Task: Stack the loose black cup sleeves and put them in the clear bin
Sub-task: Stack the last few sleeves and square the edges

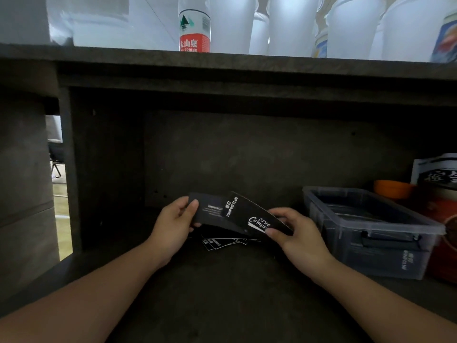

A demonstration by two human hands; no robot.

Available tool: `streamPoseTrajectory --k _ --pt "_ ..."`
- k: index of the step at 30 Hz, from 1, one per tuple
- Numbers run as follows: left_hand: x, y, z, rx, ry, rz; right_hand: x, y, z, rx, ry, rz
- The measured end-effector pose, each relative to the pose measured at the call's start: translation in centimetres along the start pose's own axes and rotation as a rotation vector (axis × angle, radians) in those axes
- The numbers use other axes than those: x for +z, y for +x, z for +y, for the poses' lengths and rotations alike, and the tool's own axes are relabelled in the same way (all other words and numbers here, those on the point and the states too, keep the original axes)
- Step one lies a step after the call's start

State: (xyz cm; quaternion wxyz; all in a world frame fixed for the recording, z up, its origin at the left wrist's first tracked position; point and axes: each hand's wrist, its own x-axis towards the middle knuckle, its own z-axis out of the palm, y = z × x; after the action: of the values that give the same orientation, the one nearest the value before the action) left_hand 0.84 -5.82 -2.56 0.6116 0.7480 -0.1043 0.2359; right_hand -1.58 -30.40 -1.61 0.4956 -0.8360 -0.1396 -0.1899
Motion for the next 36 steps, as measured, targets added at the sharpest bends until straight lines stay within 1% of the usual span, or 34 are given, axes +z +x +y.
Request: streamPoseTrajectory --k 3,6,7,8,9,11,12,13,14,16,17,18,19,22,25,27,29,31,33,36 --pt "1.0 -0.6 0.6 0.092 0.064 -0.126 0.1 0.2 0.4 -0.167 -0.196 0.023" --pt "1.7 -1.0 0.5 0.103 0.079 -0.250 0.5 0.1 0.7 -0.227 -0.287 -0.059" --pt "1.7 -1.0 0.5 0.094 0.071 -0.258 0.5 0.1 0.6 -0.230 -0.317 -0.089" --pt "1.6 -0.9 0.5 0.085 0.066 -0.227 0.5 0.0 0.5 -0.221 -0.347 -0.114" --pt "1.3 -0.6 0.4 0.070 0.082 -0.161 0.4 0.0 0.4 -0.215 -0.367 -0.132" --pt "0.3 0.3 0.1 0.030 0.248 0.027 0.5 -0.1 0.3 -0.217 -0.381 -0.165" --pt "-0.2 0.7 -0.2 0.002 0.377 0.107 0.5 -0.1 0.3 -0.233 -0.387 -0.183" --pt "-0.7 1.1 -0.5 -0.050 0.517 0.152 0.6 -0.1 0.3 -0.247 -0.401 -0.202" --pt "-1.2 1.2 -0.8 -0.151 0.650 0.150 0.7 -0.2 0.3 -0.256 -0.416 -0.219" --pt "-1.5 1.2 -1.1 -0.391 0.870 0.053 0.8 -0.2 0.3 -0.268 -0.407 -0.227" --pt "-1.5 1.1 -1.2 -0.464 0.955 -0.009 0.8 -0.2 0.3 -0.271 -0.388 -0.216" --pt "-1.4 0.9 -1.2 -0.491 1.014 -0.047 0.8 -0.3 0.2 -0.271 -0.374 -0.202" --pt "-1.3 1.0 -1.3 -0.486 1.035 -0.053 0.7 -0.3 0.1 -0.273 -0.362 -0.184" --pt "-1.4 1.0 -1.2 -0.463 0.992 -0.002 0.6 -0.3 0.0 -0.264 -0.350 -0.155" --pt "-1.5 1.3 -1.5 -0.444 0.913 0.064 0.7 -0.4 0.1 -0.246 -0.350 -0.183" --pt "-1.5 1.5 -1.6 -0.383 0.758 0.129 0.7 -0.4 0.2 -0.231 -0.354 -0.199" --pt "-1.4 1.4 -1.5 -0.275 0.569 0.178 0.7 -0.4 0.2 -0.231 -0.352 -0.195" --pt "-1.2 1.1 -1.3 -0.196 0.499 0.193 0.7 -0.4 0.2 -0.230 -0.354 -0.201" --pt "-1.2 1.0 -1.2 -0.168 0.435 0.207 0.8 -0.4 0.2 -0.221 -0.346 -0.216" --pt "-1.0 1.0 -0.8 -0.114 0.206 0.215 0.8 -0.5 0.2 -0.193 -0.332 -0.208"
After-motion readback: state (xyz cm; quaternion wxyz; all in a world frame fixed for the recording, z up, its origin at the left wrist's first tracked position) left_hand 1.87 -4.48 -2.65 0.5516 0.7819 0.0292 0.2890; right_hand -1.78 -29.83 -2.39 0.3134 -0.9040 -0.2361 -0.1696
